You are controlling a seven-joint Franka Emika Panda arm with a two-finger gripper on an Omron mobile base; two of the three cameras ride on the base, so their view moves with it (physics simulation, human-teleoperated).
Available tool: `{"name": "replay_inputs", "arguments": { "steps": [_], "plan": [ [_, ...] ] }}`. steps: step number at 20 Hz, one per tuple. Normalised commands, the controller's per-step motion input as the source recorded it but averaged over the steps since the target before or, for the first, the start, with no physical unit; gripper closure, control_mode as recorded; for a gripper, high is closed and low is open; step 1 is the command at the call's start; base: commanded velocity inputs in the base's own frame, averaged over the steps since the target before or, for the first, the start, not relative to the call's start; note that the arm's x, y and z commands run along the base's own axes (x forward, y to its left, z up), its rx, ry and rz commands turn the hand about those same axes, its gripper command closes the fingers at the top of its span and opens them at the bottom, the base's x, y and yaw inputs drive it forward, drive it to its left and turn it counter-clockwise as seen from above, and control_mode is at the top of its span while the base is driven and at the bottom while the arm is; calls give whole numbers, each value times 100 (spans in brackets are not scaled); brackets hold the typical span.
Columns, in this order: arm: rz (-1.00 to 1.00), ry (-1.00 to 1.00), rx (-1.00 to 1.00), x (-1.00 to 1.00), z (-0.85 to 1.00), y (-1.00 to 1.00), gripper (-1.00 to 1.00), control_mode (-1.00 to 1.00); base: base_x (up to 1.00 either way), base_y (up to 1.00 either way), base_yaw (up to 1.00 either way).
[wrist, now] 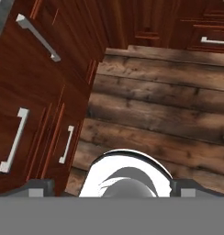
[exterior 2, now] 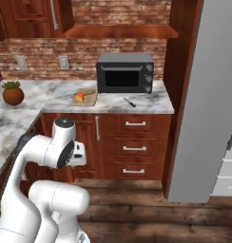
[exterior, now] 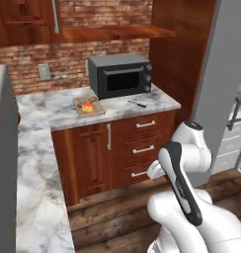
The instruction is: Retrieve the sausage and cheese from the fridge and place them on the cutting board on the counter.
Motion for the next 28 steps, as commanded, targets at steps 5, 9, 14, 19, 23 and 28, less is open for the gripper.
{"name": "replay_inputs", "arguments": {
  "steps": [5, 9, 14, 19, 23, 28],
  "plan": [
    [0, 0, 0, 0, 0, 0, -100, 100, 21, -73, 2],
    [0, 0, 0, 0, 0, 0, -100, 100, 35, -68, 5],
    [0, 0, 0, 0, 0, 0, -100, 100, 38, -68, 4],
    [0, 0, 0, 0, 0, 0, -100, 100, 49, -64, 3],
    [0, 0, 0, 0, 0, 0, -100, 100, 53, -63, 1],
    [0, 0, 0, 0, 0, 0, -100, 100, 54, -63, 1]
  ]
}}
